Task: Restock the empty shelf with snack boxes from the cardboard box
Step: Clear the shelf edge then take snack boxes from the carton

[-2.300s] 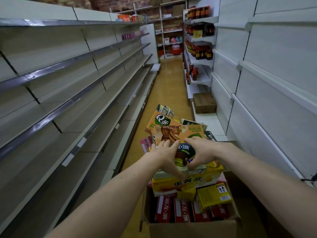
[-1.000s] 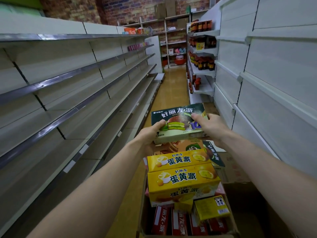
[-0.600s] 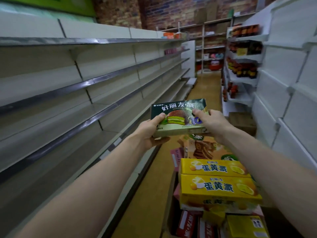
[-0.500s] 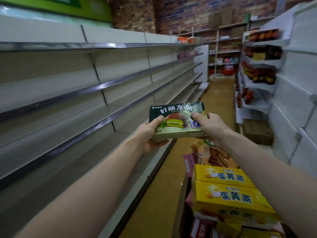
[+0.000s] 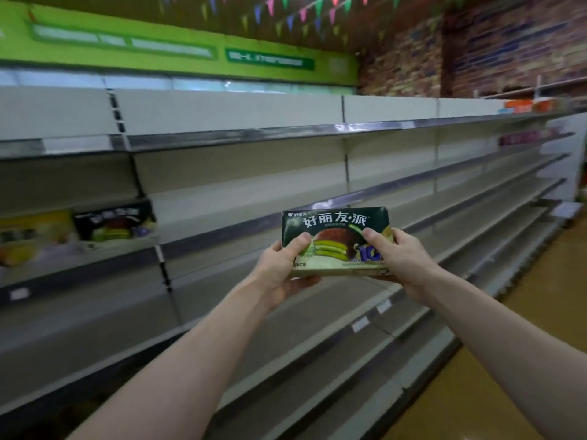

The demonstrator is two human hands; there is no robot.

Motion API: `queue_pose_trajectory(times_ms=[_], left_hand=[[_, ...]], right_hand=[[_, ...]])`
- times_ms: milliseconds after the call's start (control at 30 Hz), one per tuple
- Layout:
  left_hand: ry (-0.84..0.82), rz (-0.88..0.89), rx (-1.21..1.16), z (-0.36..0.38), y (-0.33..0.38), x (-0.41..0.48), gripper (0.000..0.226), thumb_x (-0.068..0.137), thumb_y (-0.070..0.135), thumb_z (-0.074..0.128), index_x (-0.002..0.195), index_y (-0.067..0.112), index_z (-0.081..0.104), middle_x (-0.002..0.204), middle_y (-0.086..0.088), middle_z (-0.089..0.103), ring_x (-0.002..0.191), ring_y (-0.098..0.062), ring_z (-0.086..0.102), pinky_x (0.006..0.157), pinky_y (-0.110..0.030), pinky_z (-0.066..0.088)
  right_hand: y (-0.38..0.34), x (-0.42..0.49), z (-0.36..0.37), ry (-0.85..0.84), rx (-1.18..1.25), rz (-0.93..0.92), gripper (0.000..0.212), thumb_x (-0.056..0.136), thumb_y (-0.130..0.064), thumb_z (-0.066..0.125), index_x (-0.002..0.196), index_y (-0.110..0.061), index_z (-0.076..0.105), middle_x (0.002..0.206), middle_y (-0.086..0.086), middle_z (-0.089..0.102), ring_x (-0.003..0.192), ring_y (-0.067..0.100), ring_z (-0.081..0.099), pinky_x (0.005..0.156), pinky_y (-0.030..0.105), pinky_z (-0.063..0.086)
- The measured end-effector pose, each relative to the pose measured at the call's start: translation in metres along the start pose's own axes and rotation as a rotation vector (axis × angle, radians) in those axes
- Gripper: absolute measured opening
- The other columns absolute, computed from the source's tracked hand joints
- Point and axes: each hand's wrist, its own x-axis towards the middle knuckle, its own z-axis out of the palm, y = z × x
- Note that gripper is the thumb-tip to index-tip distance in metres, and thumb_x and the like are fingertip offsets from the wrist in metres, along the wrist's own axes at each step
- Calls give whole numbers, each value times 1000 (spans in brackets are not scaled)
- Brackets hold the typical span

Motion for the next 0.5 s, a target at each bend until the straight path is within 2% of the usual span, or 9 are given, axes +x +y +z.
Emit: queue_pose_trajectory(times_ms=[133,200,267,333,500], left_hand=[[41,44,9,-53,22,6,9,92,22,64,93,13,60,75,-6,68,56,-17,64,51,-33,56],[55,53,16,-74,31,8,10,92,22,63,94,13,59,75,-6,69,59,-17,64,51,-33,56],[74,59,19,-95,41,10,16,91,22,65,101,11,58,82,-9,69,65,-20,65,52,-33,58],[107,79,30,-118,49,13,19,90,22,67,103,12,58,88,-9,68,70,-21,65,54,-34,57],[192,100,103,-186,66,11,23,90,23,67,109,15,58,99,-11,67,80,-23,65,60,-36,57]], right_hand=[[-7,14,60,-51,3,-17,26,91,-38,62,101,-15,61,96,11,72,88,29,70,78,45,58],[-13,18,82,-71,12,-10,24,92,-37,61,102,-15,61,97,12,71,87,28,69,75,42,58],[-21,21,103,-119,19,2,23,94,-34,59,105,-14,59,101,14,70,85,27,67,67,36,57],[-28,25,125,-180,26,5,24,95,-30,58,110,-12,57,103,15,70,82,24,66,65,33,56],[-33,37,192,-280,-44,-49,22,95,-26,59,113,-14,58,104,11,71,93,25,68,86,41,53]])
